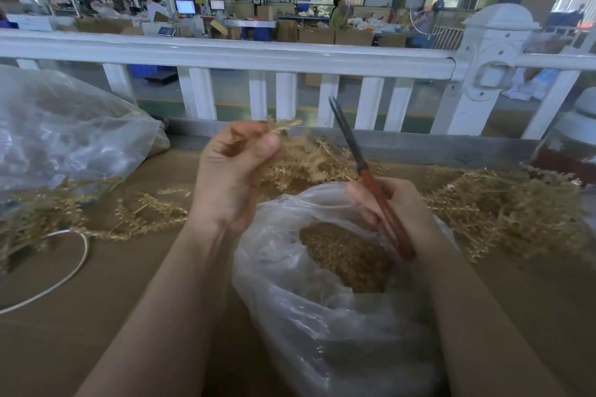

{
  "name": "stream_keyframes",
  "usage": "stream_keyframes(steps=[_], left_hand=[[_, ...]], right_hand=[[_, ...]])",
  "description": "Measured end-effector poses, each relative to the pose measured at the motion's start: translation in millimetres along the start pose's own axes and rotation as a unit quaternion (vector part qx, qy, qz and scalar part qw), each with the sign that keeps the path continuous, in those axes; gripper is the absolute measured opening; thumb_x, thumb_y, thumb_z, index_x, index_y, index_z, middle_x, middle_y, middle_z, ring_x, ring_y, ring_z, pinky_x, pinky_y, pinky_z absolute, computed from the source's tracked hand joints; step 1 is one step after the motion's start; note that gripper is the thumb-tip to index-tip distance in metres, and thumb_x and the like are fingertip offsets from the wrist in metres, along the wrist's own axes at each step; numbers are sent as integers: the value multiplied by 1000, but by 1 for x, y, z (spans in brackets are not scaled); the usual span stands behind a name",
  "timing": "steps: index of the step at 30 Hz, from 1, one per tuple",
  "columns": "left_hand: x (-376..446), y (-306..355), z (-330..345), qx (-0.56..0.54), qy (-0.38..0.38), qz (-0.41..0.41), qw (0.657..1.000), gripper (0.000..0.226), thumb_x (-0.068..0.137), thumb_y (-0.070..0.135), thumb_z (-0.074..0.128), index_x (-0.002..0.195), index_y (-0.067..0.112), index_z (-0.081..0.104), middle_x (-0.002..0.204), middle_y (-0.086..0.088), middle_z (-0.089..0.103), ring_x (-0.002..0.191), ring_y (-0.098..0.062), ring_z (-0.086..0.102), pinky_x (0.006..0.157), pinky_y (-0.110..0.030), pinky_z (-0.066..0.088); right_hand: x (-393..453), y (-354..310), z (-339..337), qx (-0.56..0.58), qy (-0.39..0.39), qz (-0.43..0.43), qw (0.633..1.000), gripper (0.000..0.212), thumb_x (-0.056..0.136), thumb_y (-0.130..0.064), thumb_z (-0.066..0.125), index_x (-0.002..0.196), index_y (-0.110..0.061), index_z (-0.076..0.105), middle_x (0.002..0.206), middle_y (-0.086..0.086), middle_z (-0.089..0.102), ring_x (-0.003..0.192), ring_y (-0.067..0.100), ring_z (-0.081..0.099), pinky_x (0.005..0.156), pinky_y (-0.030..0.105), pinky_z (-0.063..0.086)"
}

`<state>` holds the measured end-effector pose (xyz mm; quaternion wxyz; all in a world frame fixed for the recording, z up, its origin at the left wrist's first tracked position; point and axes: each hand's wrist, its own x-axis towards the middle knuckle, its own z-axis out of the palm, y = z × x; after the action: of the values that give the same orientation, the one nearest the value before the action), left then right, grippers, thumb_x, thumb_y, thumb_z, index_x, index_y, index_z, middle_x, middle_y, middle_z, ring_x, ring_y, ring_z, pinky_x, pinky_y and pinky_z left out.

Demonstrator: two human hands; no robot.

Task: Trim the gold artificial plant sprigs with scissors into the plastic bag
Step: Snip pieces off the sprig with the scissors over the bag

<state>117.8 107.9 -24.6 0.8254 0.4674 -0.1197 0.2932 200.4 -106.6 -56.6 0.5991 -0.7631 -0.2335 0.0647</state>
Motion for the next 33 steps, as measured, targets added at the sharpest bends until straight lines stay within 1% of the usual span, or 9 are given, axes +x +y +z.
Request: stream_keyframes(steps=[4,9,12,15,18,24,28,30,33], left_hand=[[-13,-16,23,42,-73,-34,996,30,53,18,94,74,18,73,93,-1,71,90,-21,65,84,-32,55],[-19,-23,22,33,-110,-94,989,34,47,28,98,71,20,76,99,0,71,97,-18,64,104,-44,45],[-22,-23,20,83,-150,-106,980,30,51,28,96,72,18,78,97,1,70,94,-17,64,91,-35,54],[-25,-26,22,156,-152,-93,972,21,61,4,87,70,19,76,87,1,70,82,-14,66,74,-26,56],[-26,-29,21,176,-147,-87,970,25,63,-1,83,69,21,72,77,1,70,72,-12,66,67,-24,56],[-25,-32,15,203,-156,-65,964,34,69,-10,77,69,23,68,75,-1,67,71,-14,63,66,-24,54],[-25,-33,16,259,-82,-76,959,41,65,13,88,94,24,61,92,3,66,84,-10,63,73,-25,54],[-25,-34,16,289,-48,-117,949,80,55,37,91,123,33,49,120,8,56,103,-9,61,78,-25,56],[-25,-35,17,236,-46,-216,946,111,53,36,93,143,42,27,136,-2,53,117,-20,62,84,-29,58]], right_hand=[[-4,-5,-1,126,-50,17,991,52,69,-70,76,74,-18,74,62,9,63,43,15,43,41,22,33],[-3,-6,1,180,-49,14,982,62,73,-74,72,85,-14,79,73,19,72,37,12,39,39,21,31],[-2,-5,4,234,-58,-15,970,58,73,-74,73,86,-18,77,71,13,71,39,14,40,41,23,31],[-1,-7,4,257,-40,-8,965,53,71,-75,76,79,-22,74,64,14,62,48,21,43,50,29,32],[-5,-8,3,252,-30,-4,967,51,76,-72,73,78,-21,77,77,21,64,64,31,48,60,33,35],[-3,-12,-5,186,-38,-3,982,21,79,-40,78,88,-21,81,80,8,75,54,17,49,48,24,40],[-2,-11,-4,187,-27,-4,982,18,73,-32,81,88,-22,81,80,8,74,59,17,47,56,30,37],[-2,-11,-3,198,-16,-6,980,18,71,-31,79,87,-22,81,78,6,73,58,15,47,56,27,38],[-3,-12,-2,212,-8,-14,977,15,75,-26,79,88,-19,80,78,7,72,58,12,49,54,21,40]])
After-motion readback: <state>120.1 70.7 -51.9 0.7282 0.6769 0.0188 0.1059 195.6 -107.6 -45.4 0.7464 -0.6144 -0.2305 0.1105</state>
